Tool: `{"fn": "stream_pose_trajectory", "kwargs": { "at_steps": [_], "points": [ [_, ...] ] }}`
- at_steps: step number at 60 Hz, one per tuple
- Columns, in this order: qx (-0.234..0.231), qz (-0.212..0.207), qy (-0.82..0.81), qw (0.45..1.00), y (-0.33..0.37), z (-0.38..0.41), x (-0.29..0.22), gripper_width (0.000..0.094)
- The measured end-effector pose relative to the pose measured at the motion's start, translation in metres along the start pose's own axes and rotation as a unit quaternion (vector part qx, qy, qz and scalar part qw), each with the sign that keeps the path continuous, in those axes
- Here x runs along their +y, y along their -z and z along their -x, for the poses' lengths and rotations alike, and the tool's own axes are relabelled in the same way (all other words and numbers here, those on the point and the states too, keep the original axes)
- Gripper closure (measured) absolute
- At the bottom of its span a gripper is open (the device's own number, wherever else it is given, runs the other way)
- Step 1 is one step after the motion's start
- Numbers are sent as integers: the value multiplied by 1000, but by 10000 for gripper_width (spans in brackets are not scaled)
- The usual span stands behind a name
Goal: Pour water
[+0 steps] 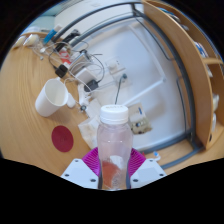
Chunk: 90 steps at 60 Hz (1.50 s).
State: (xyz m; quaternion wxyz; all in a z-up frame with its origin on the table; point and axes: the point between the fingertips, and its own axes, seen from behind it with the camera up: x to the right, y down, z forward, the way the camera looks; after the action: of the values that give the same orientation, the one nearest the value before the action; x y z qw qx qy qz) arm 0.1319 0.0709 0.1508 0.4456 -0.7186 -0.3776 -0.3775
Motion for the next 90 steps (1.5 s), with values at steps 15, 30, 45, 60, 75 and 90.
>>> {"fn": "stream_pose_trajectory", "kwargs": {
  "at_steps": [15, 30, 45, 60, 75, 90],
  "points": [
    [33, -13, 275, 961, -27, 9, -68, 618],
    [71, -22, 457, 886, -36, 11, -101, 608],
    [77, -12, 505, 859, -38, 17, -104, 607],
    [24, -10, 320, 947, -27, 19, -84, 606],
    [-63, -33, -122, 990, -4, 31, -68, 598],
    [-116, -59, -418, 899, -23, 54, -58, 598]
  ]
}}
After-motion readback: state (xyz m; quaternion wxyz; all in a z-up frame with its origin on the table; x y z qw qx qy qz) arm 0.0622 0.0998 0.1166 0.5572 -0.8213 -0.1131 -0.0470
